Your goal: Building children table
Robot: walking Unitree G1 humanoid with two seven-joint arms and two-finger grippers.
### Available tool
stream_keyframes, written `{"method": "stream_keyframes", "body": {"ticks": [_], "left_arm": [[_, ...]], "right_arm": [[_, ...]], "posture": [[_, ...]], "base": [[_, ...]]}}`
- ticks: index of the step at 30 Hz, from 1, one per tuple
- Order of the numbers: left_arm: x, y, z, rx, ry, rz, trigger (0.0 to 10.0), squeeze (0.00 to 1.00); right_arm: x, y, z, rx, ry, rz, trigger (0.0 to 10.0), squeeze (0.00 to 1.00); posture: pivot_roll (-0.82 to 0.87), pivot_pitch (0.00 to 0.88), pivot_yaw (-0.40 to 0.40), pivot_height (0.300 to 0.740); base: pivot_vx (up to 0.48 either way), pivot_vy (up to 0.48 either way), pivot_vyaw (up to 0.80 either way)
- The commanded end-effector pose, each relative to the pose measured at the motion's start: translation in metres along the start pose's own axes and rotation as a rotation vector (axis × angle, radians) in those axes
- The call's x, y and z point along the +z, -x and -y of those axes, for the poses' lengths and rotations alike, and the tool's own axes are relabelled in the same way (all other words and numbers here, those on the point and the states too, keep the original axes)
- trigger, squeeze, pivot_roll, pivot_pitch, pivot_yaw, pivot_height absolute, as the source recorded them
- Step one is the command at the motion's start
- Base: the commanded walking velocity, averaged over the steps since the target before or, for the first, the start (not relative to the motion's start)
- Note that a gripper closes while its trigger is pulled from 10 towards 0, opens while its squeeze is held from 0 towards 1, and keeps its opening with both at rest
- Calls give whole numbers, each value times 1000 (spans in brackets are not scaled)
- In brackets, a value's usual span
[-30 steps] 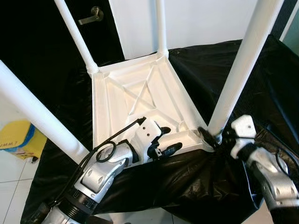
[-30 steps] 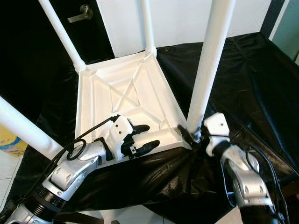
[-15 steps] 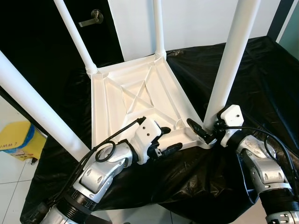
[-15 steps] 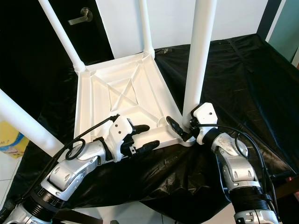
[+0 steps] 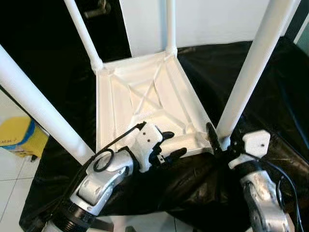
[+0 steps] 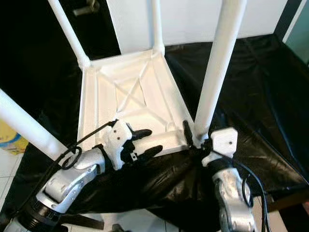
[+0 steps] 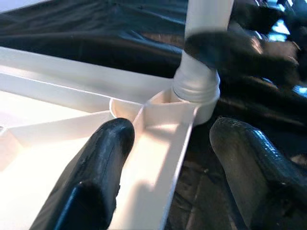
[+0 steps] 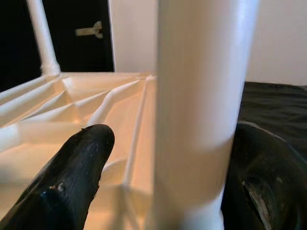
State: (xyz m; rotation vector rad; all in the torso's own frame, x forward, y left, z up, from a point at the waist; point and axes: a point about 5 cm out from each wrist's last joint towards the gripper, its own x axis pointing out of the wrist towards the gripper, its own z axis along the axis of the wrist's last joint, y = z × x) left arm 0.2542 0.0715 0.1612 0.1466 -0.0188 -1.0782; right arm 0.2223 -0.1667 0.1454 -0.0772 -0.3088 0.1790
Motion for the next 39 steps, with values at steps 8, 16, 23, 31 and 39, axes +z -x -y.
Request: {"method": "stream_keyframes", "body": {"ticks": [8, 16, 23, 31, 39], "left_arm": [[13, 22, -12, 73, 26, 46, 10000, 0], [27, 26, -26, 199, -6, 122, 10000, 0], [27, 26, -23, 204, -3, 121, 10000, 0], [19, 28, -21, 189, -16, 79, 10000, 0], [21, 16, -19, 132, -12, 91, 10000, 0]], "right_arm": [[-9, 40, -9, 58, 27, -131, 10000, 0], [-18, 47, -28, 307, -40, -237, 10000, 0], [-17, 40, -31, 395, -39, -233, 10000, 0], [-18, 44, -8, 335, -41, -282, 10000, 0], [-8, 46, -5, 449, -43, -295, 10000, 0]], "posture": [[-134, 127, 52, 740], [-117, 122, 27, 740], [-100, 108, 3, 740], [-129, 98, 4, 740], [-170, 96, 29, 740]], "base": [[0, 0, 0], [0, 0, 0], [0, 0, 0], [0, 0, 0], [0, 0, 0]]}}
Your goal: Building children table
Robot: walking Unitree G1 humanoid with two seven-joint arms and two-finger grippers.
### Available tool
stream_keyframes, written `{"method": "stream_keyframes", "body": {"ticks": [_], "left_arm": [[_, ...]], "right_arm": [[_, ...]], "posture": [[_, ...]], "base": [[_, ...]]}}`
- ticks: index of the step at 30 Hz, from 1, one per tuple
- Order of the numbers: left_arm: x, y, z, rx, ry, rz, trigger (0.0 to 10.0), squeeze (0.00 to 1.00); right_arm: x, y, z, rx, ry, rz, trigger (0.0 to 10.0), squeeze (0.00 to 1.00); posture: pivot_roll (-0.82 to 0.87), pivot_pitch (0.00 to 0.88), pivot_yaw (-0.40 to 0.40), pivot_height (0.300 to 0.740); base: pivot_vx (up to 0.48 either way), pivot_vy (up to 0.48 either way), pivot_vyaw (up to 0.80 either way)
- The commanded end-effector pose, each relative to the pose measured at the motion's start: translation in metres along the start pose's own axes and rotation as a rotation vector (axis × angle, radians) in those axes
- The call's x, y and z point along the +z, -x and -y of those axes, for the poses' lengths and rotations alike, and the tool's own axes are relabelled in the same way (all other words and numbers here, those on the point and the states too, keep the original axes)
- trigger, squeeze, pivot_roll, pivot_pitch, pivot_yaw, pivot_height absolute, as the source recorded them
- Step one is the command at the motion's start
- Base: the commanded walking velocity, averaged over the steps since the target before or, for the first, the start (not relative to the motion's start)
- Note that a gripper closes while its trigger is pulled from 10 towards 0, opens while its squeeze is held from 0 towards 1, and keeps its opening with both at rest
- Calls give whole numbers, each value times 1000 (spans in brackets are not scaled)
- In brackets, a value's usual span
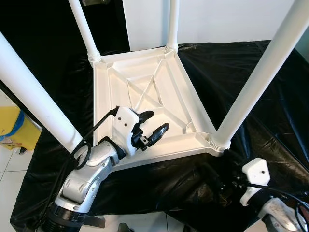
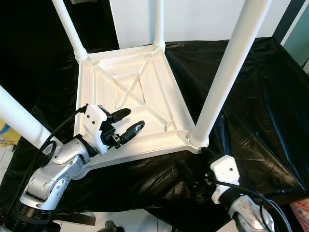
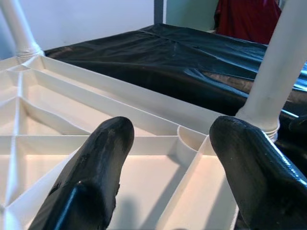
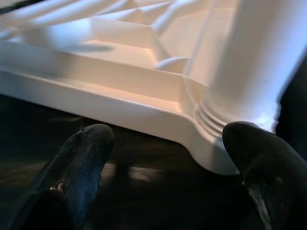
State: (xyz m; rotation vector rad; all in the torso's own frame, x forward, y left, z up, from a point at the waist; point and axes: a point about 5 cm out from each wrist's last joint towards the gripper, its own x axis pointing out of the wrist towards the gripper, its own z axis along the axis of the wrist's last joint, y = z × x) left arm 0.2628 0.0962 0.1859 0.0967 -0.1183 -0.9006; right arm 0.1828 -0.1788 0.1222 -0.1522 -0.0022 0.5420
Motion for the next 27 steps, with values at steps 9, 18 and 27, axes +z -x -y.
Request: {"method": "stream_keyframes", "body": {"ticks": [9, 18, 27], "left_arm": [[-5, -3, 18, -148, 20, -37, 10000, 0], [-14, 7, 27, -188, 23, -89, 10000, 0], [-17, 16, -4, -28, -5, -100, 10000, 0]], "right_arm": [[8, -21, -20, 224, -155, 17, 10000, 0], [17, -72, -11, 100, -160, 147, 10000, 0], [25, -108, -15, 53, -177, 197, 10000, 0]], "posture": [[-161, 86, 45, 740], [-119, 70, 39, 740], [-100, 58, 20, 740]], "base": [[0, 0, 0], [0, 0, 0], [0, 0, 0]]}}
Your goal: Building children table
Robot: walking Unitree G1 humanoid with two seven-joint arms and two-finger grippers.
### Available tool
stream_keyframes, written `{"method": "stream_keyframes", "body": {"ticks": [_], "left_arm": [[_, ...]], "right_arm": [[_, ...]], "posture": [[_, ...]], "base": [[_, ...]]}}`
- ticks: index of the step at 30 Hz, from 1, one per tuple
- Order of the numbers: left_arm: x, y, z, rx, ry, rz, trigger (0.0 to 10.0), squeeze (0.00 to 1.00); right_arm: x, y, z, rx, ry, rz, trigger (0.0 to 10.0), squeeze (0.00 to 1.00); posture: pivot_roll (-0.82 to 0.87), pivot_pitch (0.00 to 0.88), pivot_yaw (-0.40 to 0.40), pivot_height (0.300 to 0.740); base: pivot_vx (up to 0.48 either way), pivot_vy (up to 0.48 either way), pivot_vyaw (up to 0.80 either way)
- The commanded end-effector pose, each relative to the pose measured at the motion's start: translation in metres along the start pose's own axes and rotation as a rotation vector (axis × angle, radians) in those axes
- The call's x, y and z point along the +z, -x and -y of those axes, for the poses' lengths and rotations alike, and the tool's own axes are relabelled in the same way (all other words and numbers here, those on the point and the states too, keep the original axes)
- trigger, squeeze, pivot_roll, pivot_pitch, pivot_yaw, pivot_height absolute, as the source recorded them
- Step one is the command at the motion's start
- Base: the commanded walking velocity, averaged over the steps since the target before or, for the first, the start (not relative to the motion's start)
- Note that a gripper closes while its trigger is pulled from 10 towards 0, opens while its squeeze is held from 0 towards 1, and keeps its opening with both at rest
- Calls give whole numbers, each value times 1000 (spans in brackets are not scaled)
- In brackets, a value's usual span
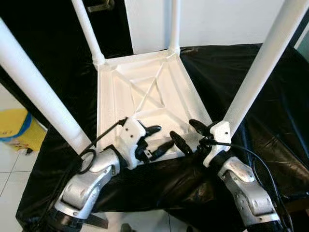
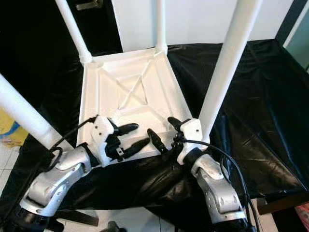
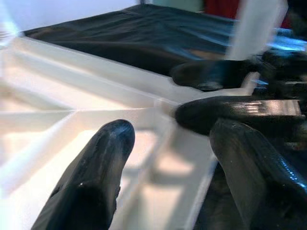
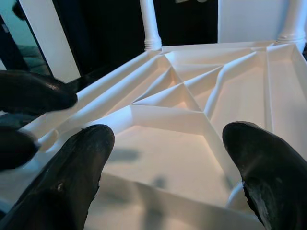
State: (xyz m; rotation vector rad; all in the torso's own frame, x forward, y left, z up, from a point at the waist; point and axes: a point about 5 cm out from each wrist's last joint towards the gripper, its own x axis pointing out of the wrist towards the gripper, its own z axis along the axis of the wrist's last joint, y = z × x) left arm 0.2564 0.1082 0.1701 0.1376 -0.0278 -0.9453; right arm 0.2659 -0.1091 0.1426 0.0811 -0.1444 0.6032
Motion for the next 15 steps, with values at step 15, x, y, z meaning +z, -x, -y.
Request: {"method": "stream_keyframes", "body": {"ticks": [15], "left_arm": [[-12, 18, -43, 210, -72, -36, 10000, 0]], "right_arm": [[4, -46, 13, -277, 90, 69, 10000, 0]], "posture": [[-70, 42, -12, 740]], "base": [[0, 0, 0]]}}
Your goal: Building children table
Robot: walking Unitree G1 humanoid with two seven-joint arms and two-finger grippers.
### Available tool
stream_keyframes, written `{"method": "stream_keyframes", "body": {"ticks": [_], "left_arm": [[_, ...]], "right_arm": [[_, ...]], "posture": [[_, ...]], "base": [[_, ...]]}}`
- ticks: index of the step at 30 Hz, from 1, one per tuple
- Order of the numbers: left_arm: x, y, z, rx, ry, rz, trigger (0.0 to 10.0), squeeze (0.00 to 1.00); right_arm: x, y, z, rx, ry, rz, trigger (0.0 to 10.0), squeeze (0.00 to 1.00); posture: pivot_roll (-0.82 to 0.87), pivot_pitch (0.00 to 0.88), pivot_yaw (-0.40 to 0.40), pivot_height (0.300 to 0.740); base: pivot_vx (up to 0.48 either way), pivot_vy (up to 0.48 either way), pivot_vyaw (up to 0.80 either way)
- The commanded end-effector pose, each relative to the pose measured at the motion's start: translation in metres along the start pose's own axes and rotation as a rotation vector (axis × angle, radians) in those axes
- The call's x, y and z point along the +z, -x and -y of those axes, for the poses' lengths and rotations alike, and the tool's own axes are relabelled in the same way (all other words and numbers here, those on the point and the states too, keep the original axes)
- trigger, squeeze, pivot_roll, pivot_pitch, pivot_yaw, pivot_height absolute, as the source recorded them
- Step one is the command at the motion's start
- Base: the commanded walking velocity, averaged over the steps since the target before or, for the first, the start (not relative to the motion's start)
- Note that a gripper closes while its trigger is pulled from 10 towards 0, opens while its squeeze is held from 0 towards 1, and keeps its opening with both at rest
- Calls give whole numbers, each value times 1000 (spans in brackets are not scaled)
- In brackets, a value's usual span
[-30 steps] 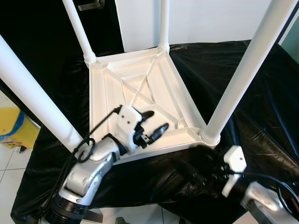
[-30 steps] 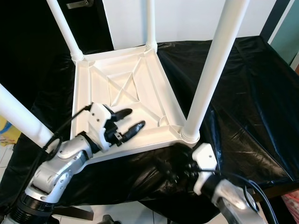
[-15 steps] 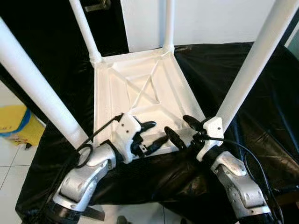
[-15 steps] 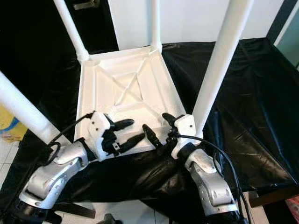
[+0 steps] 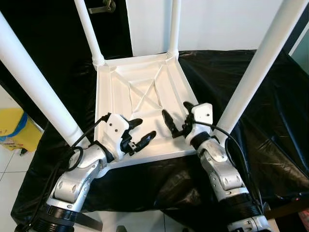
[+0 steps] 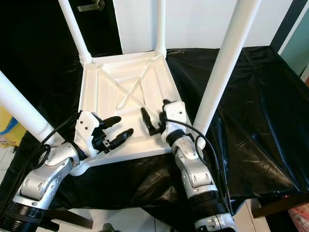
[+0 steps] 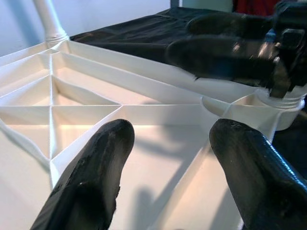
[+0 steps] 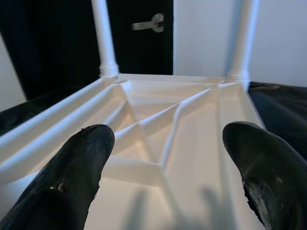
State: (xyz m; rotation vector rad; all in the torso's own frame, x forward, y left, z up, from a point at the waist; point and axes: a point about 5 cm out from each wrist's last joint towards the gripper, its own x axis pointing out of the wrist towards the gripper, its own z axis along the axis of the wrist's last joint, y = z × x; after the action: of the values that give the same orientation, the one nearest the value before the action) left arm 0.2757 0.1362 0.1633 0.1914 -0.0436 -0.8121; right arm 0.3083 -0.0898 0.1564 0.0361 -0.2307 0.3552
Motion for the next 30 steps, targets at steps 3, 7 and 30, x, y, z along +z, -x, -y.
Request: {"method": "stream_keyframes", "body": {"ticks": [3, 7, 30], "left_arm": [[-3, 8, -25, 122, -32, -29, 10000, 0], [-8, 6, -36, 159, -45, -51, 10000, 0], [-5, -51, -14, -143, -76, -4, 10000, 0]], "right_arm": [[-2, 0, 19, -131, 25, -5, 10000, 0], [-2, 5, 40, -284, 53, 6, 10000, 0], [3, 64, 115, -803, 282, 23, 10000, 0]], "posture": [[-82, 42, -2, 740], [-97, 38, 6, 740], [-282, 67, 150, 740]], "base": [[0, 0, 0], [0, 0, 0], [0, 0, 0]]}}
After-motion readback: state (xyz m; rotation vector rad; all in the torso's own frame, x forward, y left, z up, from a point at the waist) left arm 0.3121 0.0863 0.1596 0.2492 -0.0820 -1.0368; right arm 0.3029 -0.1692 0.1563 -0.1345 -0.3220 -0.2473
